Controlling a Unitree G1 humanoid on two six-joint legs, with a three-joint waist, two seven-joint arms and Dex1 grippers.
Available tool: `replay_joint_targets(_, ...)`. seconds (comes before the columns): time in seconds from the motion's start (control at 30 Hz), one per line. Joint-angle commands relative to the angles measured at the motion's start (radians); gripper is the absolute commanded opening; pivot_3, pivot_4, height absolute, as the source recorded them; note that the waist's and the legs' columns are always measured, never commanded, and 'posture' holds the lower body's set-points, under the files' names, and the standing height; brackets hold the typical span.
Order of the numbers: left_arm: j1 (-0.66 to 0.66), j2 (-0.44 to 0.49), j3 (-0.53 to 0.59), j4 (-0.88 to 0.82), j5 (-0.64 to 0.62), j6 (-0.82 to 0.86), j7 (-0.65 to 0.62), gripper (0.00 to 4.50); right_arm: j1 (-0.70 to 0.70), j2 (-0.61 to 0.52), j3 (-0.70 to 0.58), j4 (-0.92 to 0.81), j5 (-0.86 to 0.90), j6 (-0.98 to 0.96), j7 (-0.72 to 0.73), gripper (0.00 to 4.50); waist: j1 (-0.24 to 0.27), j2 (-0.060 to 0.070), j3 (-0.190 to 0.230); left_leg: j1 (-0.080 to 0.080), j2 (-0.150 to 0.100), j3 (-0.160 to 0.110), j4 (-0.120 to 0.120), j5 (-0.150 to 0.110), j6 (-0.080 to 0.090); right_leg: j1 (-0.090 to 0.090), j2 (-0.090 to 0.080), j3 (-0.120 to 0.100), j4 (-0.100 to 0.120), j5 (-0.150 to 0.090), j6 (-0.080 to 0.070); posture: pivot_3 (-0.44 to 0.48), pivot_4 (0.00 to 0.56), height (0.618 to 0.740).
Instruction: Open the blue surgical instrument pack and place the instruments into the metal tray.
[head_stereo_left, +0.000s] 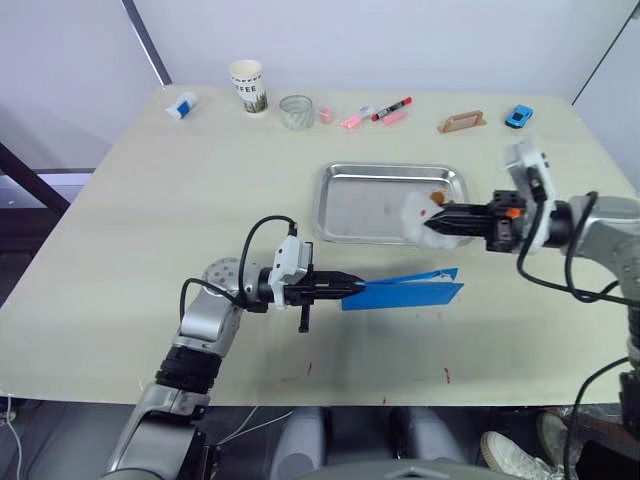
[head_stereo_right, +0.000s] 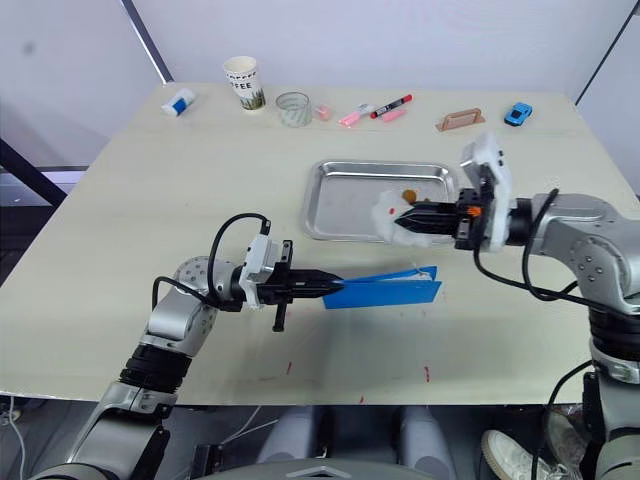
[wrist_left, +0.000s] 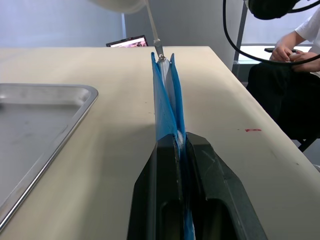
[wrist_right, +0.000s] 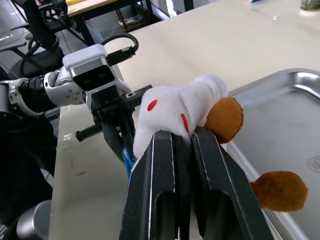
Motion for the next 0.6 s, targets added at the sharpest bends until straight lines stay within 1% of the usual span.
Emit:
replay_joint_targets(0.03, 0.009, -0.001, -0.016, -0.031, 0.007, -0.006, 0.002, 0.0, -0.016, 0.033, 0.019, -0.049, -0.003, -0.039, -0.027, 0.08, 0.0, 0.0, 0.0, 0.0, 0.0, 0.0, 0.0, 0.0, 0.0, 0.0, 0.0, 0.0, 0.0, 0.0, 0.0, 0.0, 0.15, 0.74)
replay_joint_targets(0.17, 0.003, 0.003, -0.011, -0.015, 0.006, -0.009, -0.001, 0.0, -0.031, 0.098, 0.072, -0.042, -0.035, -0.064, -0.063, 0.08, -0.001, 0.0, 0.0, 0.0, 0.0, 0.0, 0.0, 0.0, 0.0, 0.0, 0.0, 0.0, 0.0, 0.0, 0.0, 0.0, 0.15, 0.74)
replay_joint_targets(0.33, -0.003, 0.002, -0.007, 0.003, 0.008, -0.013, 0.0, 0.0, -0.036, 0.147, 0.108, -0.028, -0.067, -0.087, -0.083, 0.08, 0.0, 0.0, 0.0, 0.0, 0.0, 0.0, 0.0, 0.0, 0.0, 0.0, 0.0, -0.001, 0.0, 0.0, 0.0, 0.0, 0.15, 0.74)
replay_joint_targets(0.6, 0.0, -0.008, -0.009, 0.014, 0.012, -0.028, 0.016, 0.0, -0.035, 0.213, 0.132, -0.009, -0.103, -0.11, -0.13, 0.08, 0.0, 0.0, 0.0, 0.0, 0.0, 0.0, 0.0, 0.0, 0.0, 0.0, 0.0, -0.001, 0.0, 0.0, 0.0, 0.0, 0.15, 0.74)
